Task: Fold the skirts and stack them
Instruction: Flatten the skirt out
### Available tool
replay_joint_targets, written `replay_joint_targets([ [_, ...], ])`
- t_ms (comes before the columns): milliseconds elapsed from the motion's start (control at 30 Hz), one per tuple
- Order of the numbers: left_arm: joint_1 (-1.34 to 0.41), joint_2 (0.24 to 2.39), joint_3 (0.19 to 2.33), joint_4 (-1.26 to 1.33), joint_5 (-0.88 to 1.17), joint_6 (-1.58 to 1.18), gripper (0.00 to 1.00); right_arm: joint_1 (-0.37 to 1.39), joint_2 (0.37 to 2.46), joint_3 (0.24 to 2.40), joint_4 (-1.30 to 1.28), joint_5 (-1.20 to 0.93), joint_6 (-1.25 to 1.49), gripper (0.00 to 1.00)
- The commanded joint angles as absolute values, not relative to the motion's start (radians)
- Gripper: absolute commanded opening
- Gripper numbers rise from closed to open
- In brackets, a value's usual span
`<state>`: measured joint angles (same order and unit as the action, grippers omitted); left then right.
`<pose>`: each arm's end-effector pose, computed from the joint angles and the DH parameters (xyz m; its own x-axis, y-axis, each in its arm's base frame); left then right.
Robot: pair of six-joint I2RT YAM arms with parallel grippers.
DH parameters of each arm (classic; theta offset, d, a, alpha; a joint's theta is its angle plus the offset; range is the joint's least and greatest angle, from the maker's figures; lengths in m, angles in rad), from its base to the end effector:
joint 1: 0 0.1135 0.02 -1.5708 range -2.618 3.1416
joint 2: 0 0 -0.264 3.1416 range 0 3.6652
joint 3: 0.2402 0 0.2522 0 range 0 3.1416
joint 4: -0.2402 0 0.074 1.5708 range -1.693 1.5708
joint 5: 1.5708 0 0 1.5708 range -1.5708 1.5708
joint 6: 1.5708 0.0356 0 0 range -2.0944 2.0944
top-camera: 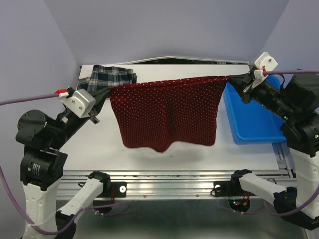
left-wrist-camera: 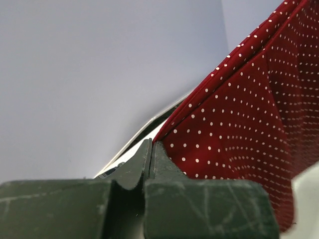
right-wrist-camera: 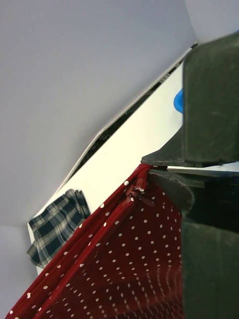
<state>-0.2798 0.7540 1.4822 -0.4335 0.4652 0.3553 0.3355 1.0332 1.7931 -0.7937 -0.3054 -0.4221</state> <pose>0.0645 -0.0352 0.5328 0.4911 0.1824 -0.8518 0.5211 0.7221 0.4550 0.1182 0.0526 0.5488 0.2158 -0.3385 -0.9159 -0.5584 0.7267 -0.4002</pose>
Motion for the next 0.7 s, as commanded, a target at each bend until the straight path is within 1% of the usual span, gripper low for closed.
replay_joint_targets([
  [0,-0.256,0.810,1.557,-0.537,0.382,0.331,0.00,0.308,1.071,1.821,-0.870,-0.137,-0.417,0.01],
  [100,-0.256,0.880,1.530,-0.542,0.347,0.324,0.00,0.308,1.118,1.715,-0.809,-0.048,-0.456,0.01],
  [167,-0.256,0.945,1.458,-0.505,0.328,0.327,0.01,0.308,1.169,1.605,-0.727,-0.009,-0.483,0.01],
  [267,-0.258,1.055,1.346,-0.404,0.315,0.316,0.08,0.308,1.268,1.464,-0.592,-0.003,-0.503,0.01],
  [300,-0.259,1.130,1.321,-0.367,0.299,0.313,0.14,0.308,1.304,1.439,-0.512,0.029,-0.505,0.04],
  [333,-0.259,1.182,1.298,-0.333,0.284,0.311,0.22,0.308,1.345,1.422,-0.471,0.047,-0.503,0.16],
  [367,-0.259,1.236,1.295,-0.281,0.218,0.314,0.37,0.308,1.449,1.424,-0.434,0.105,-0.500,0.33],
  [400,-0.255,1.365,1.305,-0.259,0.178,0.292,0.46,0.308,1.509,1.442,-0.376,0.142,-0.503,0.63],
  [433,-0.253,1.444,1.339,-0.261,0.154,0.296,0.56,0.308,1.572,1.474,-0.362,0.179,-0.505,0.71],
  [467,-0.250,1.516,1.455,-0.284,0.123,0.298,0.65,0.308,1.635,1.518,-0.357,0.230,-0.500,0.77],
  [500,-0.241,1.584,1.510,-0.319,0.089,0.292,0.67,0.298,1.740,1.619,-0.356,0.239,-0.492,0.84],
  [533,-0.212,1.688,1.573,-0.339,0.086,0.269,0.68,0.298,1.782,1.667,-0.357,0.248,-0.483,0.85],
  [567,-0.193,1.722,1.670,-0.356,0.097,0.256,0.68,0.298,1.813,1.707,-0.357,0.250,-0.483,0.87],
  [600,-0.178,1.748,1.702,-0.368,0.122,0.249,0.71,0.298,1.837,1.744,-0.365,0.239,-0.477,0.87],
  [667,-0.157,1.775,1.755,-0.385,0.127,0.253,0.72,0.298,1.888,1.857,-0.452,0.187,-0.445,0.88],
])
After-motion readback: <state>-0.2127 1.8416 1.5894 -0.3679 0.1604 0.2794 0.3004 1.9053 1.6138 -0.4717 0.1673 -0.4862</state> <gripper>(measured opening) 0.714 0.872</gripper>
